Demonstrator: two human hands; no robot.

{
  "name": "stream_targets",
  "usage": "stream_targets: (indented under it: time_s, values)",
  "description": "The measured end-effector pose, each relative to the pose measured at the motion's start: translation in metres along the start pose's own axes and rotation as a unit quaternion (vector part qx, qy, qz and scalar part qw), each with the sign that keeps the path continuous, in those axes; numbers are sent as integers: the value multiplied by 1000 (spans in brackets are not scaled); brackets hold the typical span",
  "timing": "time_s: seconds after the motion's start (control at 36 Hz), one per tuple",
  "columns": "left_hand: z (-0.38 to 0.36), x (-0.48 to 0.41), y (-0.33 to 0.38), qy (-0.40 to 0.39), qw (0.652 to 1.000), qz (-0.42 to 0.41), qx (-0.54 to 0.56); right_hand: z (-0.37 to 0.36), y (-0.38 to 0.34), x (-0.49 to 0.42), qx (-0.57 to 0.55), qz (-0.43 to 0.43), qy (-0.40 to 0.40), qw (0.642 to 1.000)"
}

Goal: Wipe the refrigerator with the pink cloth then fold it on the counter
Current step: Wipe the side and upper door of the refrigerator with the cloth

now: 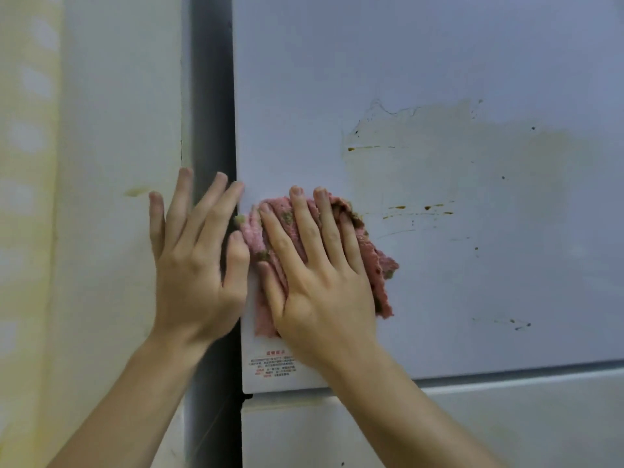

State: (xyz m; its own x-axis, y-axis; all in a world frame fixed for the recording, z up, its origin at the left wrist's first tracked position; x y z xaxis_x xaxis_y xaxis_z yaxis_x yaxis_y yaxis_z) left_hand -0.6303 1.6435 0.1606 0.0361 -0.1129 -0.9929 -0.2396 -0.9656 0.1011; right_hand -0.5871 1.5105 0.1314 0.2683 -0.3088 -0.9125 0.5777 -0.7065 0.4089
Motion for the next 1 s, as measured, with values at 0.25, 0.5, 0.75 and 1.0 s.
stream_targets:
  time_s: [0.25, 0.5, 0.75, 1.0]
  values:
    - [-14, 3, 9, -22, 1000, 17, -4, -6, 40, -79, 33, -83, 67, 994]
    - [-25, 12, 24, -48, 998, 26, -21, 18, 32, 34, 25, -55, -4, 998]
    - [-31, 12, 40, -25, 998, 54, -22, 29, 97, -25, 45, -114, 32, 992]
    - [-32, 11, 45, -9, 998, 63, -6, 31, 69, 45, 52, -108, -12, 993]
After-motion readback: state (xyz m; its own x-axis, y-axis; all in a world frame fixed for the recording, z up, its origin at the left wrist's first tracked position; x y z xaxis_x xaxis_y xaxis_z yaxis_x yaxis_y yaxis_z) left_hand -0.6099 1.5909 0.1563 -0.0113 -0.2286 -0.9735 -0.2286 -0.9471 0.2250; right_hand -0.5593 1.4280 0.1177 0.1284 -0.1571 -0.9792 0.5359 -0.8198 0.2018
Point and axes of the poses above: each hand's wrist, its own x-axis away from the middle knuckle, its own z-axis out of the back of the hand, y = z × x, the point moved 6 cm from there along -x, towards the middle knuckle, and after that the axes turned 13 degrees about z, right-handed, at the moved point
